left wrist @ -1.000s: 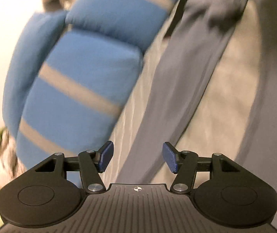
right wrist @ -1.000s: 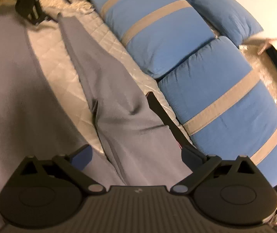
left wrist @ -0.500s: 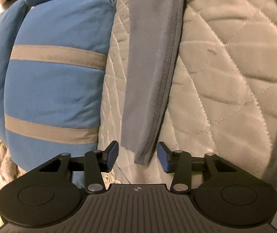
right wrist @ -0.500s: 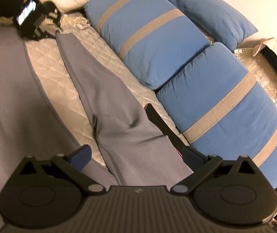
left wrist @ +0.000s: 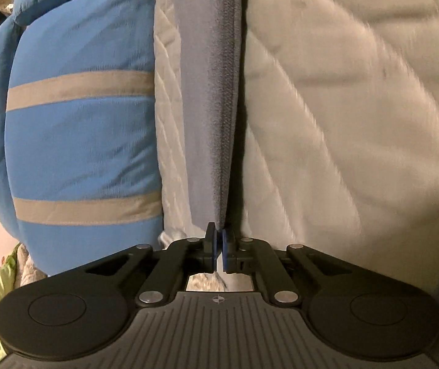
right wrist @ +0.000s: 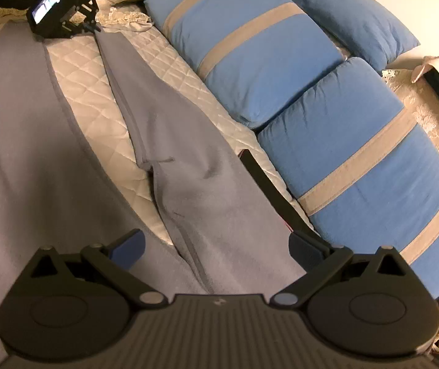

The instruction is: Fold clothes

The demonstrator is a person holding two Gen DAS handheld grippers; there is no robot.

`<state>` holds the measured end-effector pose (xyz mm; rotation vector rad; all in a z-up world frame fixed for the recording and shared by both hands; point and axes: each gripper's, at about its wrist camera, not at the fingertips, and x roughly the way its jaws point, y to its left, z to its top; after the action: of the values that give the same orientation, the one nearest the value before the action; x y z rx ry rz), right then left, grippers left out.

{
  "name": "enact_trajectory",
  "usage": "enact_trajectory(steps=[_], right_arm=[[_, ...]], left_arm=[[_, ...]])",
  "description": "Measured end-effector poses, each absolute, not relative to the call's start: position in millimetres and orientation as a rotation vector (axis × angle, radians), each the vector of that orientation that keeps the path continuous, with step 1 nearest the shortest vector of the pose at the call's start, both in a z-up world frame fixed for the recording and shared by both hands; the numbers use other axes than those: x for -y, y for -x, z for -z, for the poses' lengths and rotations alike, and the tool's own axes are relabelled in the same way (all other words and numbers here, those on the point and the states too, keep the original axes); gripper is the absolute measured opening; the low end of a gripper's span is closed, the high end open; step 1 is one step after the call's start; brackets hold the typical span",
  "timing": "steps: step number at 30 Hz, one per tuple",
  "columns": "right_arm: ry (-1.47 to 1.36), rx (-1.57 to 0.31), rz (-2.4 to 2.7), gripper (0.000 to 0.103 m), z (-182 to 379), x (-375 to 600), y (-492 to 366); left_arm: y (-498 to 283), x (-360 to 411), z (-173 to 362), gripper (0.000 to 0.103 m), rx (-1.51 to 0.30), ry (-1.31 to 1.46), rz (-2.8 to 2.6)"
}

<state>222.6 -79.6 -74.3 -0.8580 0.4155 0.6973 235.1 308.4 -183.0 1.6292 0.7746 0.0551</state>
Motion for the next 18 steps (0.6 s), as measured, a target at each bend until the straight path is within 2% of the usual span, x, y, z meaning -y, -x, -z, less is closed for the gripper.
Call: enact_trajectory(steps=[8, 12, 14, 16, 18], right_arm=[[0.867, -0.419, -0.696, 0.103, 73.8, 83.4, -221.5], [0.855, -0.425, -0.714, 0.103, 70.1, 93.2, -224.2], [0.833, -0.435, -0.717, 0.103, 66.9, 102.4, -229.2], [0.786, -0.455, -0.726, 0.103, 62.7, 116.1, -237.0], [0.736, -0.471, -0.732, 0.103, 59.0, 131.6, -245.4]], left_arm=[[-225.1, -330.0, 177.9, 0.003, -0.810, -1.621, -0.080], [-221.4, -331.3, 174.3, 0.008, -0.779, -1.619, -0.120], [-219.5, -333.1, 171.5, 0.022, -0.784, -1.627, -0.140], [-215.3, -335.9, 159.2, 0.057, -0.786, -1.588, -0.138], [-217.8, -337.8, 139.5, 0.065, -0.780, -1.480, -0.137]])
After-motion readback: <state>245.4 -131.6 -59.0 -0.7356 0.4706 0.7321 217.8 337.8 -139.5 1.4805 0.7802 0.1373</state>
